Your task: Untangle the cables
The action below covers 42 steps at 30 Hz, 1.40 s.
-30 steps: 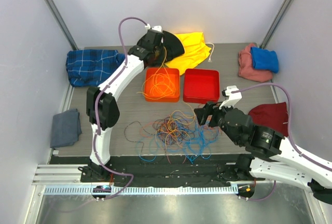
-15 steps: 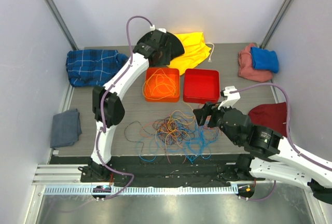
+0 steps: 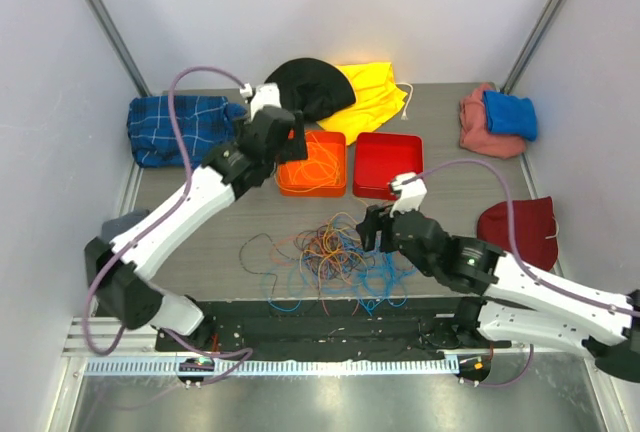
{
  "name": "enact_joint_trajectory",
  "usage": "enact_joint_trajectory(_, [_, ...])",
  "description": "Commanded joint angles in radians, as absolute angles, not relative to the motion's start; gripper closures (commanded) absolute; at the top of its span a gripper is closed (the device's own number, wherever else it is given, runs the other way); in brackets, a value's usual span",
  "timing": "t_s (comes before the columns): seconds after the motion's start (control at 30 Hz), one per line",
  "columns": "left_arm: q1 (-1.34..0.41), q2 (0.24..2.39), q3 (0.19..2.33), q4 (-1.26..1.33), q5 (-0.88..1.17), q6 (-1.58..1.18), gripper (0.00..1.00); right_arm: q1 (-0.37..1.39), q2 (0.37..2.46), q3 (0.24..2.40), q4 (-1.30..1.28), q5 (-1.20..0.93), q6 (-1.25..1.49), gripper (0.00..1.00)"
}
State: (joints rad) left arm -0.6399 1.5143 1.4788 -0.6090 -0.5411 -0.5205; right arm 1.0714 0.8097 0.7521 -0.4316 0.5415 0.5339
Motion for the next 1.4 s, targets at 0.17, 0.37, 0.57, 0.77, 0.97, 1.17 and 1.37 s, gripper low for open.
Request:
enact_joint_trajectory(0.17, [-0.795,1.122,0.964,-0.486,-0.428,-0.762,0.00,1.075,0.986,0.683,-0.273,0.376,0.580,0.29])
enact_joint_trajectory(0.37, [-0.798,0.986,0.764,-0.479,-0.391,-0.830,0.00,1.075,1.074,0.687,-0.213,0.365,0.609,0.30])
enact_joint_trajectory(0.57, [-0.798,1.064,0.738,-0.514,-0.410,-0.867,0.00,1.074,1.114,0.703,-0.175,0.367,0.637,0.31])
enact_joint_trajectory(0.77, [-0.798,1.008,0.661,-0.445,-0.374,-0.969,0.00,1.071,1.112,0.678,-0.209,0.494,0.690,0.31])
enact_joint_trajectory(0.97, [-0.798,0.841,0.509,-0.302,-0.330,-1.058,0.01,0.986,1.063,0.689,-0.342,0.586,0.758,0.33])
enact_joint_trajectory(1.17, [-0.798,0.847,0.514,-0.342,-0.316,-1.034,0.01,0.943,1.089,0.721,-0.497,0.608,0.831,0.43])
enact_joint_trajectory(1.37, [-0.798,0.859,0.485,-0.313,-0.270,-1.026,0.00,0.972,1.063,0.657,-0.462,0.538,0.899,0.51])
